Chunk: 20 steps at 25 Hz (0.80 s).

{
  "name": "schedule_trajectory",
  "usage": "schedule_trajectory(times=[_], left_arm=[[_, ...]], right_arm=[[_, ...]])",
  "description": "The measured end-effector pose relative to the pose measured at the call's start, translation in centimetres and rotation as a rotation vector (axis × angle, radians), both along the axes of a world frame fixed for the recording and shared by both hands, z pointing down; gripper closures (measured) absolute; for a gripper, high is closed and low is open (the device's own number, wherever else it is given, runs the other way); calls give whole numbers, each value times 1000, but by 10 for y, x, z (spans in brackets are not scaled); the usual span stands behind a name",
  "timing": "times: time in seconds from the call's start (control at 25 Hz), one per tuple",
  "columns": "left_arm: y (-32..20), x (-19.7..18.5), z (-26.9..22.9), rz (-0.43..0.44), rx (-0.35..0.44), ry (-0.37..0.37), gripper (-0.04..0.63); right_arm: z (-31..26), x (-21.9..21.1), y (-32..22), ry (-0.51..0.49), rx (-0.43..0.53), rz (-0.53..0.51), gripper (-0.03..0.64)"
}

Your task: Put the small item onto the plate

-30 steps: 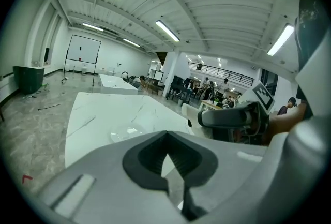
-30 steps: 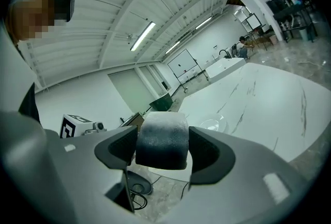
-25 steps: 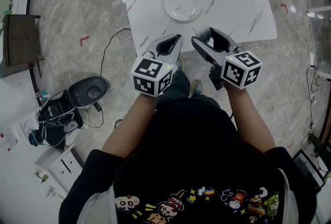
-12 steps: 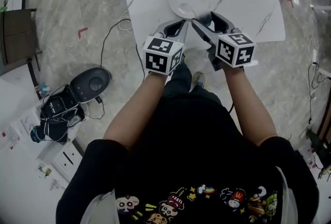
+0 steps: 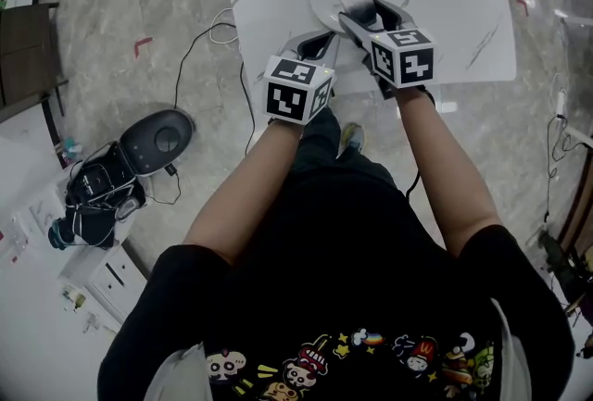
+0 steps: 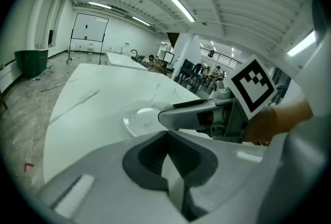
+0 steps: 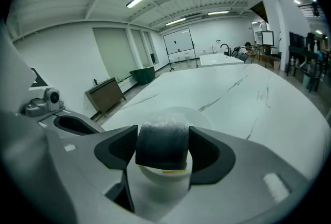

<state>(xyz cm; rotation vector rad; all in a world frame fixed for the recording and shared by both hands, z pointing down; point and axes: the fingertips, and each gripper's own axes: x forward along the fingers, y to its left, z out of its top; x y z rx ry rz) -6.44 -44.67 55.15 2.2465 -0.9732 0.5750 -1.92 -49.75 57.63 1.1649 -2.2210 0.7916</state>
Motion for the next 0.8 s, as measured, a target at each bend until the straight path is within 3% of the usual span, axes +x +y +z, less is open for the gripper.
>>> schedule_trajectory(times=[0.48, 0.8], left_arm=[[-17, -13, 20, -7, -45, 4, 595], [-22, -16, 20, 1, -55, 12, 595]], right_arm=[[36, -5, -27, 192, -30, -49, 284], [40, -16, -36, 231, -43, -82, 284]])
